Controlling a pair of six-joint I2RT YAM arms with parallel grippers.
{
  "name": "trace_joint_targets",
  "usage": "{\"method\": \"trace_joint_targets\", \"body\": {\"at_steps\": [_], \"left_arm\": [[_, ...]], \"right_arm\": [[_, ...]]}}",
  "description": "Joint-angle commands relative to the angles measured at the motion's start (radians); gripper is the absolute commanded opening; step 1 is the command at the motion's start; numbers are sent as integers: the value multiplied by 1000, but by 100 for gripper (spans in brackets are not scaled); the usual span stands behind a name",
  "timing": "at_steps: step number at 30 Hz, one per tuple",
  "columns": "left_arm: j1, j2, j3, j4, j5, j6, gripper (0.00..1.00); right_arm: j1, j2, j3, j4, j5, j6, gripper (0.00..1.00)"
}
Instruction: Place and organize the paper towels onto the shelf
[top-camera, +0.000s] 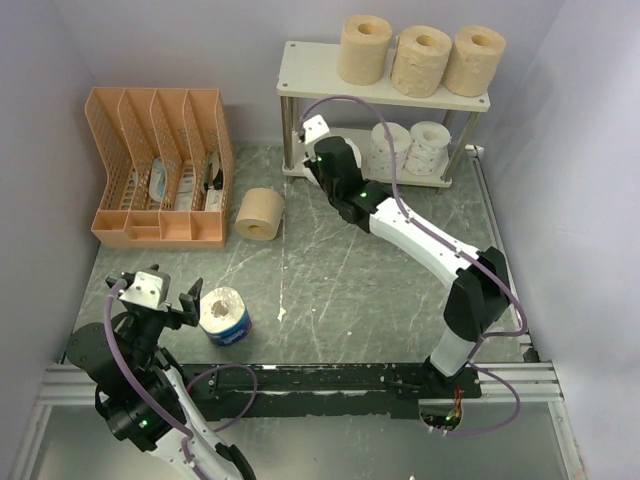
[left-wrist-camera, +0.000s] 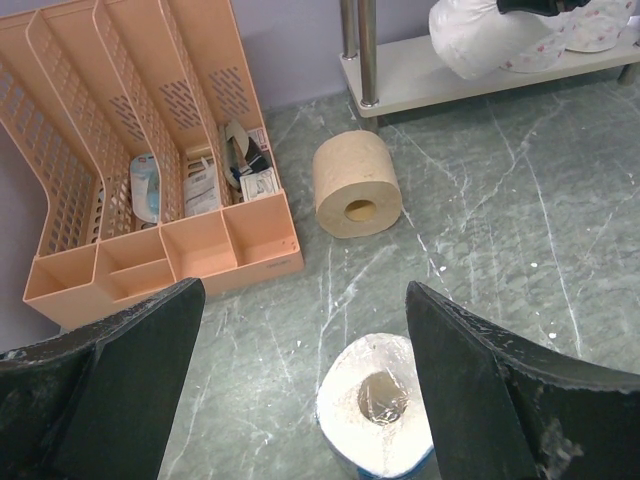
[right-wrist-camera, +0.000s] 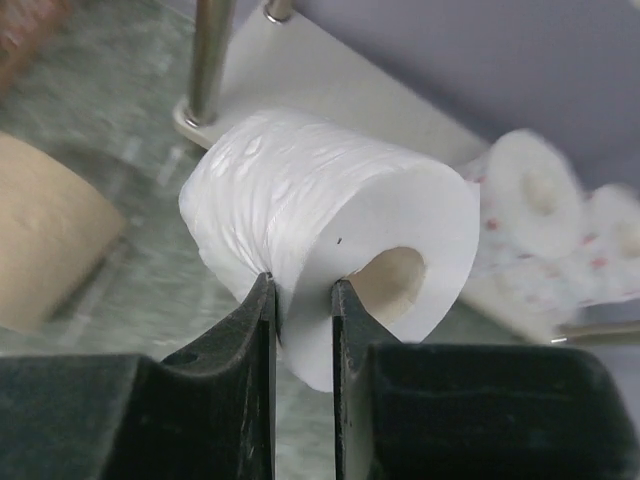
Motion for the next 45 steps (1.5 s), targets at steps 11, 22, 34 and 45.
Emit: {"method": "trace_joint_targets", "body": {"at_steps": [11, 22, 34, 45], "left_arm": [[1, -25, 8, 11, 8, 2, 94], [1, -19, 6, 14, 3, -3, 93], [-1, 3, 6, 15, 1, -3, 94], [1, 22, 6, 15, 1, -3, 94]], "right_arm": [[-61, 267, 194, 0, 83, -844, 0], [-134, 372, 211, 195, 49, -935, 0], [-166, 424, 203, 264, 36, -882, 6], [-179, 413, 158, 381, 81, -859, 63]]}}
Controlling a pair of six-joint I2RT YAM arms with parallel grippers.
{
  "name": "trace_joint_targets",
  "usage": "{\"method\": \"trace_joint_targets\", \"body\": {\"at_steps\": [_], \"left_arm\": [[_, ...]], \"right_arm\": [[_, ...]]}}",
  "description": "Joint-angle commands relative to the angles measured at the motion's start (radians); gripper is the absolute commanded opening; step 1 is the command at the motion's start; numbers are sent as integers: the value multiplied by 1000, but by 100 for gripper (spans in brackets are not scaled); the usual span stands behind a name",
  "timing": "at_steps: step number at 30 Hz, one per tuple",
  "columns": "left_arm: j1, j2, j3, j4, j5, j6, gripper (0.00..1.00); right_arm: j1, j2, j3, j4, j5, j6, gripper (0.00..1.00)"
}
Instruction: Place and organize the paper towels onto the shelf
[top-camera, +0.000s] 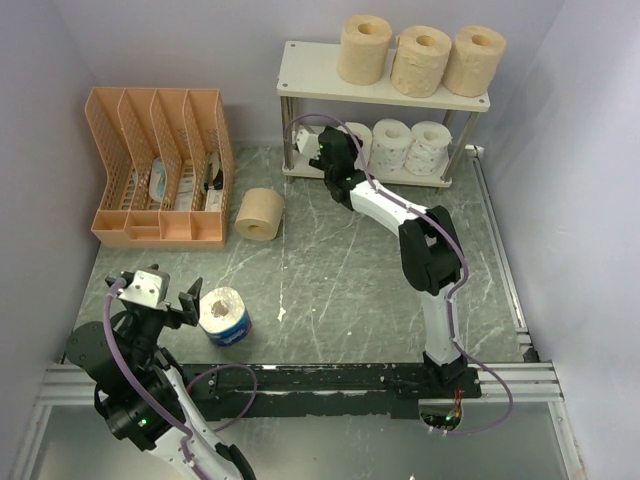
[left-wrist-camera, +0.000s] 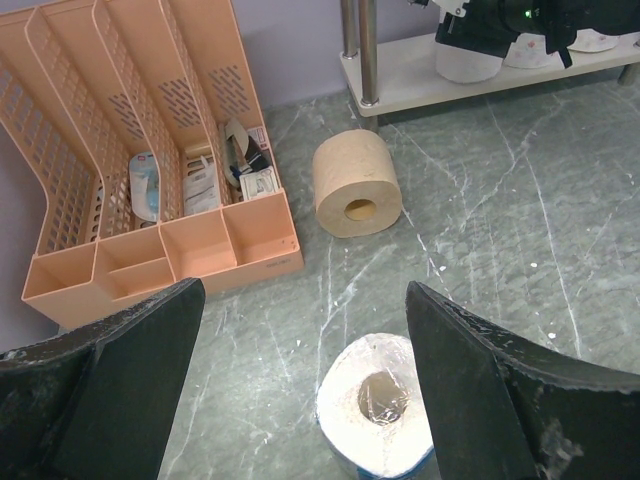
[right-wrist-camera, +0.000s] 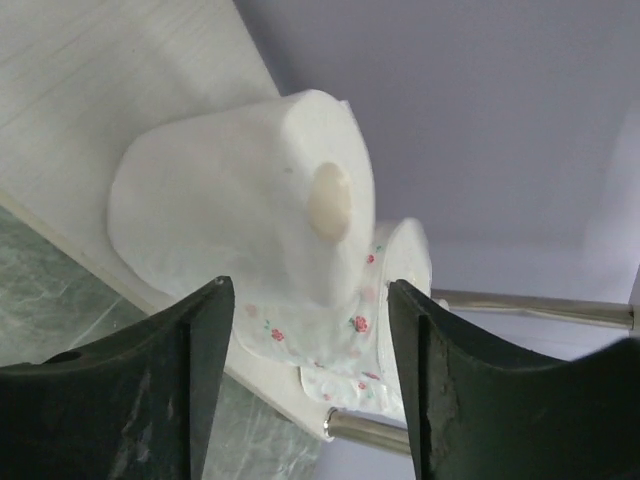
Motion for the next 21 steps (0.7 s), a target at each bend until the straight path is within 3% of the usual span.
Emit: {"method": "trace_joint_targets", "body": {"at_steps": [1, 7, 12, 13, 14, 15, 18, 21], "left_arm": [[-1, 21, 6, 14, 1, -2, 94], [0, 30, 6, 13, 3, -1, 94], [0, 44, 6, 14, 0, -2, 93], [1, 48, 6, 14, -1, -3, 94], [1, 52, 6, 14, -1, -1, 94], [1, 57, 7, 13, 0, -1, 93], [-1, 88, 19, 4, -3, 2, 94], [-11, 168, 27, 7, -35, -15, 94]], "right_arm": [[-5, -27, -26, 108, 34, 24, 64], [18, -113, -100, 163, 68, 53, 78], [180, -370, -336, 292, 283, 26, 81], [218, -432, -381, 250, 297, 91, 84], [249, -489, -415, 170, 280, 191, 96], [268, -548, -442, 63, 221, 334, 100], [266, -696, -545, -90, -46, 742, 100], [268, -772, -654, -143, -240, 870, 100]]}}
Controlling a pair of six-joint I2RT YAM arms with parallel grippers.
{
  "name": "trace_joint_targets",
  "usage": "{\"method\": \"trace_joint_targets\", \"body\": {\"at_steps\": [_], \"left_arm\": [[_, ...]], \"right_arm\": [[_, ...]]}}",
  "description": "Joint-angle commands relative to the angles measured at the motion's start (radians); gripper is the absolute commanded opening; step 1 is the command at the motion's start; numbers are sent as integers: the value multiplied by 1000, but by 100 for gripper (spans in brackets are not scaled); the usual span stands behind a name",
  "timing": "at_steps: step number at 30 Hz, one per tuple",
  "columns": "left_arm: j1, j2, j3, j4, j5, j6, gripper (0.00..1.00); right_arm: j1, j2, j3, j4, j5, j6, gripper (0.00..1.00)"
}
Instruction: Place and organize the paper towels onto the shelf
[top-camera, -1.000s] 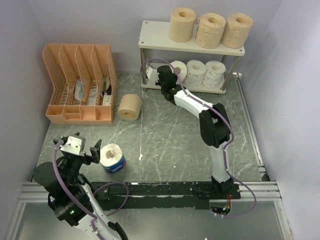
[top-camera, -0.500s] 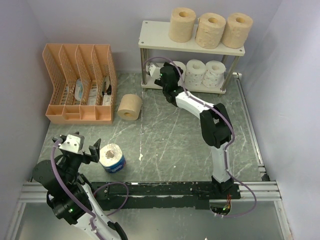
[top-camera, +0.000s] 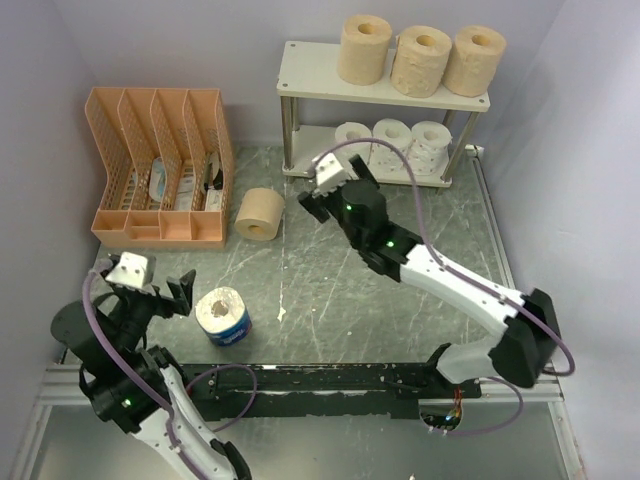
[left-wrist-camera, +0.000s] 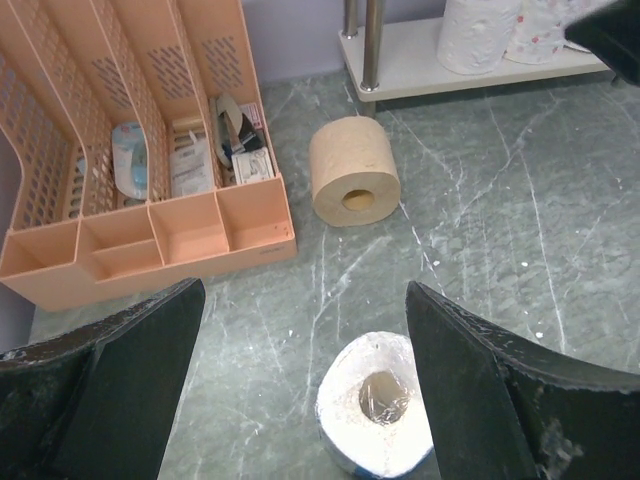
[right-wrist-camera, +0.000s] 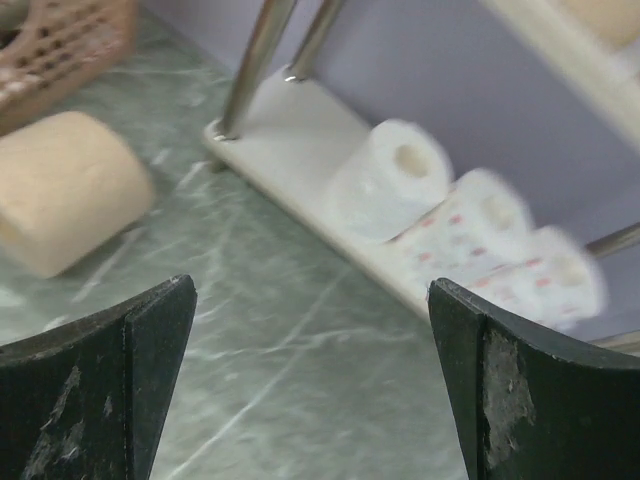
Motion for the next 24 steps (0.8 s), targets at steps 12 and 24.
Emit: {"method": "trace_joint_targets", "body": {"at_steps": [12, 24], "left_arm": [[-17, 359, 50, 11, -156, -61, 94], [-453, 1062, 498, -347, -579, 322, 93]], "right_arm": [[-33, -353, -391, -93, -210, 769, 100], [-33, -533, -293, -424, 187, 732, 100]]}}
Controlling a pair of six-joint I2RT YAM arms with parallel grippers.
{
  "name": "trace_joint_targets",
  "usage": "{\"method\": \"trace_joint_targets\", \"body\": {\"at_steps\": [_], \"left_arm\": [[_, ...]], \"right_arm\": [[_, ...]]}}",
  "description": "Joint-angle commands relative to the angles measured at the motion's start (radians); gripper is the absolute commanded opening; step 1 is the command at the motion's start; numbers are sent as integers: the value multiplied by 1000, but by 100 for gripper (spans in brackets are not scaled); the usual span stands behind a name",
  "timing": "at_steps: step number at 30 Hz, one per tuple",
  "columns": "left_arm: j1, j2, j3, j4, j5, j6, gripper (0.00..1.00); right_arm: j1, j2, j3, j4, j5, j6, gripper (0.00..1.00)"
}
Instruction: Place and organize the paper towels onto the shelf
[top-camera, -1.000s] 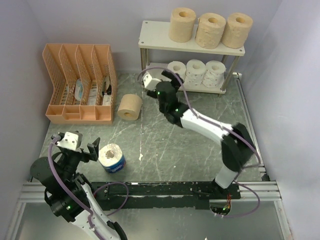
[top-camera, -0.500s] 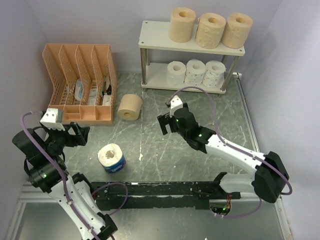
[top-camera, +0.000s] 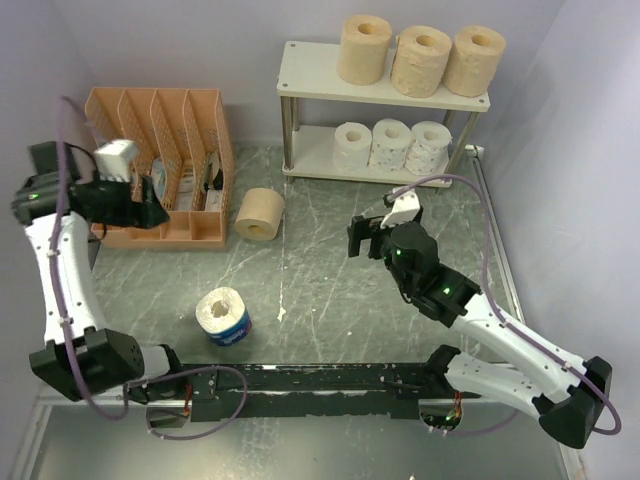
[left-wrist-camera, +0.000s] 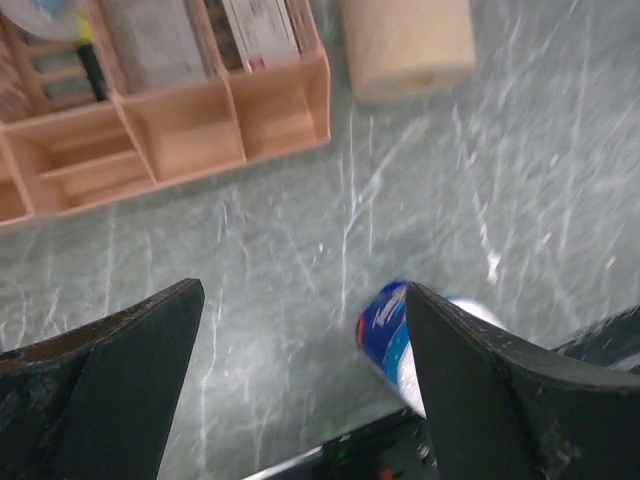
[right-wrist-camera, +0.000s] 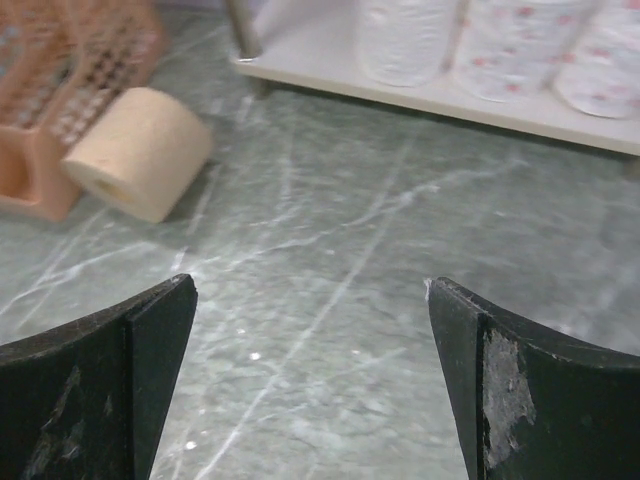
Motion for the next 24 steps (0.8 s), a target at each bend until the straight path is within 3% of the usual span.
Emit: {"method": "trace_joint_targets", "body": {"at_steps": [1, 4, 7, 9, 11, 16, 24], "left_arm": [[-242, -28, -115, -107, -384, 165, 94], [-477, -42, -274, -99, -504, 177, 94], [-648, -42, -310, -138, -406, 177, 94], [-701, -18, -278, -203, -300, 214, 94], [-735, -13, -289, -211, -296, 246, 94], [-760, -40, -447, -57, -402, 264, 94], [-731, -36, -552, -43, -279, 326, 94]], "right_arm": [[-4, -19, 89, -223, 349, 41, 100], [-3, -27, 112, -313, 453, 66, 100], [-3, -27, 131, -427, 471, 114, 100], [-4, -27, 135, -523, 491, 194, 100], [-3, -41, 129, -599, 497, 256, 100], [-2, -123, 100, -643, 496, 317, 100], [-2, -165, 95, -650, 490, 332, 100]]}}
